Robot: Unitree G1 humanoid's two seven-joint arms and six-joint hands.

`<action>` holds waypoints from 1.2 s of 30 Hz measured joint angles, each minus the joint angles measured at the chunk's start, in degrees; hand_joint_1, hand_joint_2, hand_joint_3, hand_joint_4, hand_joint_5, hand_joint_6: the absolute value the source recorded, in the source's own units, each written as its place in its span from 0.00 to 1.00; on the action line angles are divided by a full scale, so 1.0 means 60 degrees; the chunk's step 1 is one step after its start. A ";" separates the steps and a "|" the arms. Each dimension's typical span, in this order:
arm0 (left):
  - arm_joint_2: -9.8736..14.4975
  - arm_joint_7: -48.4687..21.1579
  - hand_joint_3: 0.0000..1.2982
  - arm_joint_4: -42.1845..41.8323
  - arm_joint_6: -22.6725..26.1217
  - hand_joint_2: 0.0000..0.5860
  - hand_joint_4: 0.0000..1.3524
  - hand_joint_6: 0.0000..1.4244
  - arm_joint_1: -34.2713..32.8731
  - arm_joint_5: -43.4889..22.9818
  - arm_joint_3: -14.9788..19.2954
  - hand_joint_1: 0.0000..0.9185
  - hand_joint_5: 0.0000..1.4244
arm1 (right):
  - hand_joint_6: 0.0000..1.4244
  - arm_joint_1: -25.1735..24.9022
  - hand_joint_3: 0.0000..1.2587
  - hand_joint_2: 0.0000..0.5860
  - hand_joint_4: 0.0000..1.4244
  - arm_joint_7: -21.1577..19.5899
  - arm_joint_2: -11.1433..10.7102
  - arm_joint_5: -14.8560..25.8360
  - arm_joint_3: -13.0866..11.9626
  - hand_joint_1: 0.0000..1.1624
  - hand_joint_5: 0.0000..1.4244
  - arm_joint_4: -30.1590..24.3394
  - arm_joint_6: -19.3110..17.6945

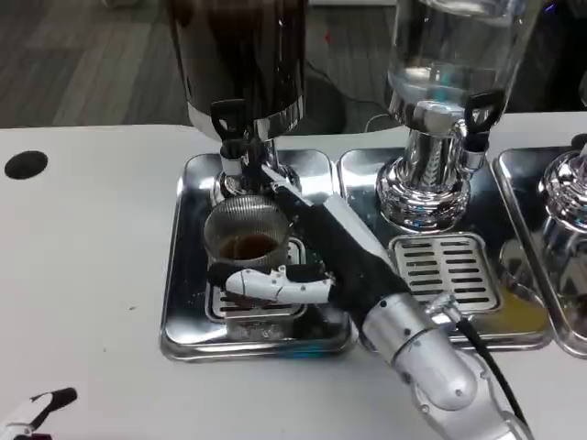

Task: Grasp the cup under the faucet to collect the drink, then remove the cup.

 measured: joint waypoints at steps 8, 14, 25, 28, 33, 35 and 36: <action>0.0008 -0.0187 0.20 0.0046 -0.0095 0.10 0.14 0.51 -0.0002 -0.0004 0.0100 0.00 0.24 | 0.00 -0.0155 0.02 0.14 0.00 -0.0407 0.0102 -0.0117 0.0051 0.61 0.00 0.0389 -0.0243; 0.0005 -0.0336 0.20 0.0024 -0.0103 0.10 0.15 0.51 -0.0003 -0.0005 0.0127 0.00 0.25 | 0.00 -0.0167 0.01 0.15 0.00 -0.0561 0.0126 -0.0120 0.0036 0.61 0.00 0.0656 -0.0450; -0.0118 -0.0636 0.20 -0.0305 -0.0101 0.11 0.15 0.51 0.0022 0.0021 0.0120 0.00 0.26 | 0.00 -0.0241 0.01 0.15 0.00 -0.0570 0.0073 -0.0030 -0.0139 0.61 0.00 0.0981 -0.0691; -0.0181 -0.0681 0.20 -0.0348 -0.0100 0.11 0.15 0.52 0.0029 0.0059 0.0095 0.00 0.26 | 0.00 -0.0241 0.02 0.15 0.00 -0.0568 0.0049 0.0026 -0.0225 0.61 0.01 0.1029 -0.0725; -0.0214 -0.0757 0.20 -0.0427 -0.0100 0.11 0.15 0.52 0.0048 0.0076 0.0088 0.00 0.26 | 0.00 -0.0241 0.02 0.14 0.00 -0.0534 -0.0028 0.0111 -0.0311 0.61 0.01 0.1073 -0.0864; -0.0217 -0.0765 0.20 -0.0433 -0.0100 0.11 0.15 0.52 0.0051 0.0077 0.0089 0.00 0.26 | 0.00 -0.0241 0.02 0.14 0.00 -0.0499 -0.0038 0.0166 -0.0330 0.61 0.01 0.1114 -0.0890; -0.0219 -0.0791 0.20 -0.0441 -0.0100 0.11 0.15 0.52 0.0060 0.0078 0.0089 0.00 0.26 | 0.00 -0.0240 0.02 0.14 0.00 -0.0491 -0.0044 0.0184 -0.0335 0.61 0.01 0.1157 -0.0913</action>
